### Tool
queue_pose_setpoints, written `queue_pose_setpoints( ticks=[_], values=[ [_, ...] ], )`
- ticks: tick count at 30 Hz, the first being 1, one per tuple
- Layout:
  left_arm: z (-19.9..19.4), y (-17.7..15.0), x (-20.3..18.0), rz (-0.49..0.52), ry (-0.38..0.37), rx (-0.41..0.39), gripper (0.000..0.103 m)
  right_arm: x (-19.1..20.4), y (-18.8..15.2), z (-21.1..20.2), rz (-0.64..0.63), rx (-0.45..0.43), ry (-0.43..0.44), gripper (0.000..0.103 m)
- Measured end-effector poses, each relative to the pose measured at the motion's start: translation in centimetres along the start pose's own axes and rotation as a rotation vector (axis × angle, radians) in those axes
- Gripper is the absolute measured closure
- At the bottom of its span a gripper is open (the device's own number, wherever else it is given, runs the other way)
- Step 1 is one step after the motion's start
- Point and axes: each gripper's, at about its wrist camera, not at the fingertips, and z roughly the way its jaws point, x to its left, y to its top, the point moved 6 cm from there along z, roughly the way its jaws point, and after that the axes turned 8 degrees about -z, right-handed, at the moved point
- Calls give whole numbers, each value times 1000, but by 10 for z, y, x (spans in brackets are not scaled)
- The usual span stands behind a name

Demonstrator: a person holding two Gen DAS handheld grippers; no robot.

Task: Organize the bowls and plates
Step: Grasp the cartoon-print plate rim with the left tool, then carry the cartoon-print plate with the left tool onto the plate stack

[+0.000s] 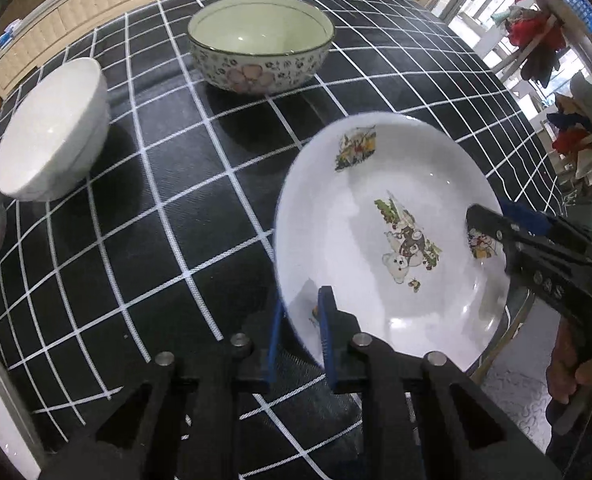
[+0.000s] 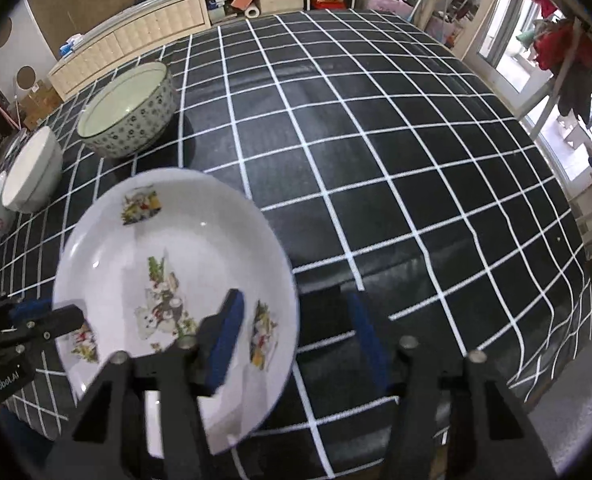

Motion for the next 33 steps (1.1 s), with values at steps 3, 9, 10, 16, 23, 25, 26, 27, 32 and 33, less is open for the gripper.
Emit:
queue_pose_setpoints(
  ticks=[3, 9, 10, 16, 23, 25, 26, 27, 32, 33],
  values=[
    [-1, 0, 2, -2, -10, 7, 88, 3, 2, 3, 14, -2, 65, 75],
    [-7, -5, 19, -35, -22, -1, 89, 18, 5, 2, -26, 15, 48, 78],
    [-9, -6, 23, -38, -20, -2, 89, 23, 5, 1, -39, 18, 47, 78],
    [-23, -25, 59, -79, 3, -9, 89, 63, -2, -6, -119, 28, 59, 78],
    [-43, -51, 111, -151, 38, -19, 89, 115, -7, -7, -191, 36, 93, 78],
    [-49, -60, 128, -171, 46, -21, 89, 132, -10, -8, -218, 37, 104, 78],
    [-52, -63, 134, -180, 50, -22, 89, 140, -10, -9, -229, 39, 110, 78],
    [-55, -68, 144, -195, 54, -24, 89, 146, -12, -9, -237, 39, 114, 78],
    [-67, -87, 174, -247, 71, -33, 89, 181, -12, -10, -280, 44, 130, 78],
    [-68, -89, 178, -253, 73, -34, 89, 189, -12, -10, -291, 45, 134, 78]
  ],
)
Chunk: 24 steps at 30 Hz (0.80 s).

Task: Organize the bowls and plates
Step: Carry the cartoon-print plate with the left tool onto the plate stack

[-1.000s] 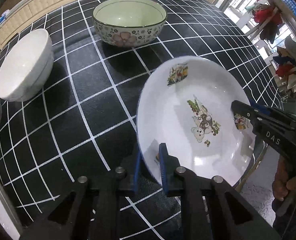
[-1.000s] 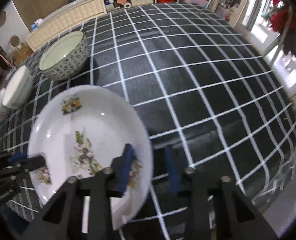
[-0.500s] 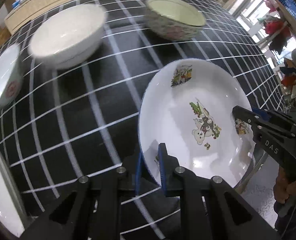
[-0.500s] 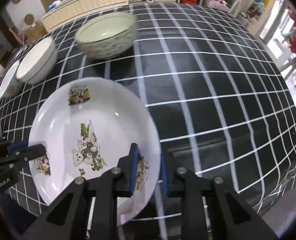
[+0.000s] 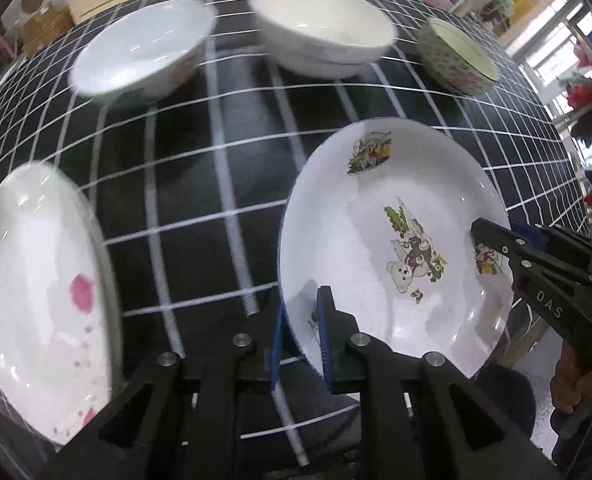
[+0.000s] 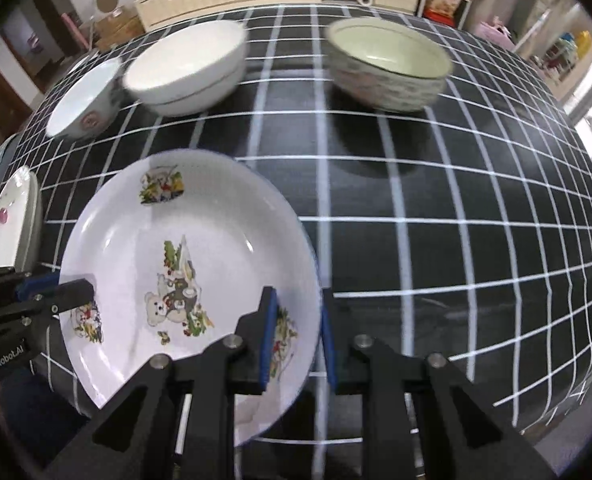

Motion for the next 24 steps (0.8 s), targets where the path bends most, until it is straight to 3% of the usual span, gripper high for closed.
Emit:
queue_pose_setpoints(
  ticks=[10, 24],
  values=[
    [-17, -13, 49, -63, 20, -18, 89, 43, 13, 7, -82, 21, 35, 78],
    [-23, -10, 52, -57, 50, -44, 89, 41, 18, 11, -55, 18, 54, 77]
  ],
)
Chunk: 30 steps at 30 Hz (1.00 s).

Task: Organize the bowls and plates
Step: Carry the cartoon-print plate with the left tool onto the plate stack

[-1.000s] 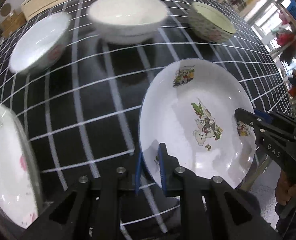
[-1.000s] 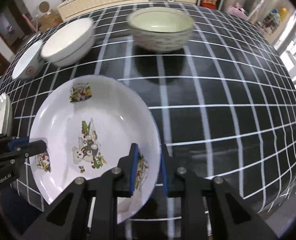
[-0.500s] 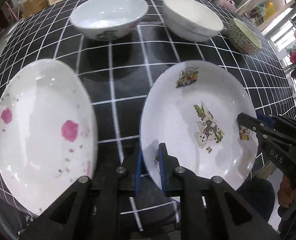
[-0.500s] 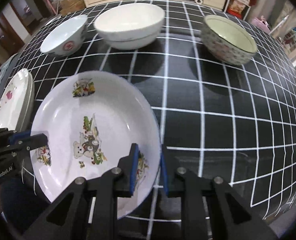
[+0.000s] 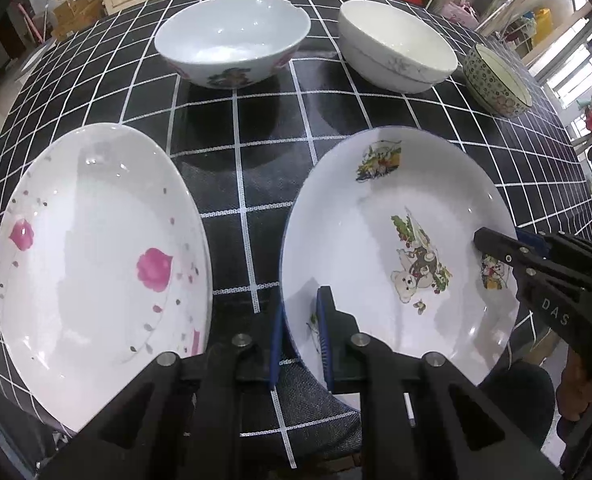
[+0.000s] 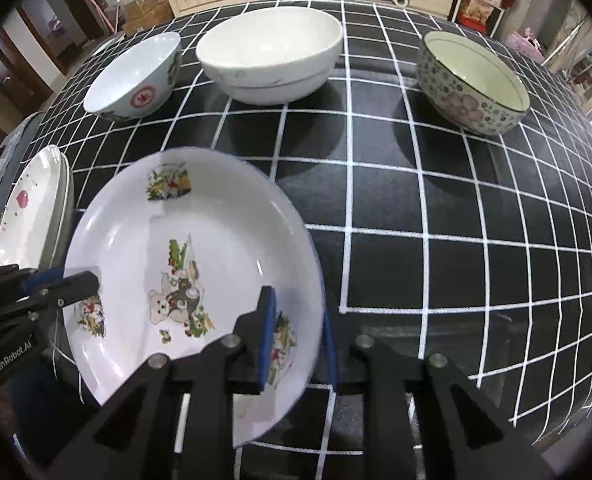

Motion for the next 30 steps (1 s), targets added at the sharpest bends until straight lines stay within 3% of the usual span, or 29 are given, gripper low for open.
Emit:
queue_pose_setpoints(
  ticks=[5, 12, 21, 30],
  values=[
    [-9, 5, -11, 11, -13, -35, 92, -4, -2, -2, 48, 13, 1, 77],
    [-43, 10, 2, 6, -24, -80, 92, 7, 9, -37, 56, -36, -20, 79],
    [-85, 10, 56, -62, -6, -137, 91, 62, 39, -66, -3, -88, 0, 80],
    [-103, 7, 123, -138, 61, -145, 91, 131, 62, -47, -80, -74, 44, 81]
  ],
)
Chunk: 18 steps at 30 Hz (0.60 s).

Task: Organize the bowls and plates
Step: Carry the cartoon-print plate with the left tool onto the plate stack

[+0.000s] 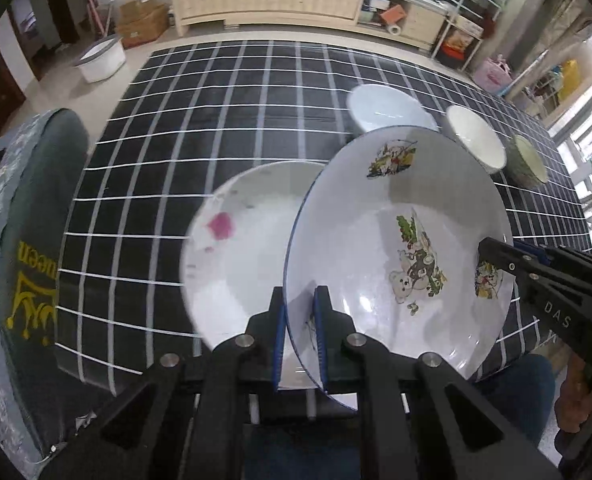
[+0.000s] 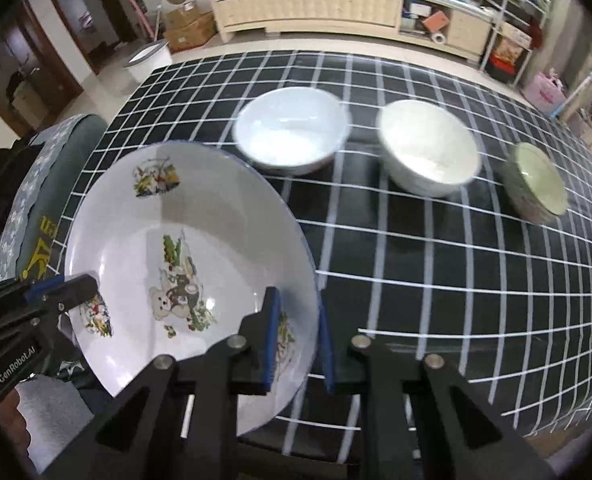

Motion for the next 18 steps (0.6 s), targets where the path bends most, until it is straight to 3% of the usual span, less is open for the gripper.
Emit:
queue_pose_setpoints(
  ticks=[9, 18],
  values=[
    [17, 2, 49, -69, 24, 28, 91, 43, 18, 29, -60, 47, 7, 81],
    [38, 6, 64, -92, 31, 54, 91, 58, 28, 56, -77, 98, 6, 81]
  ],
)
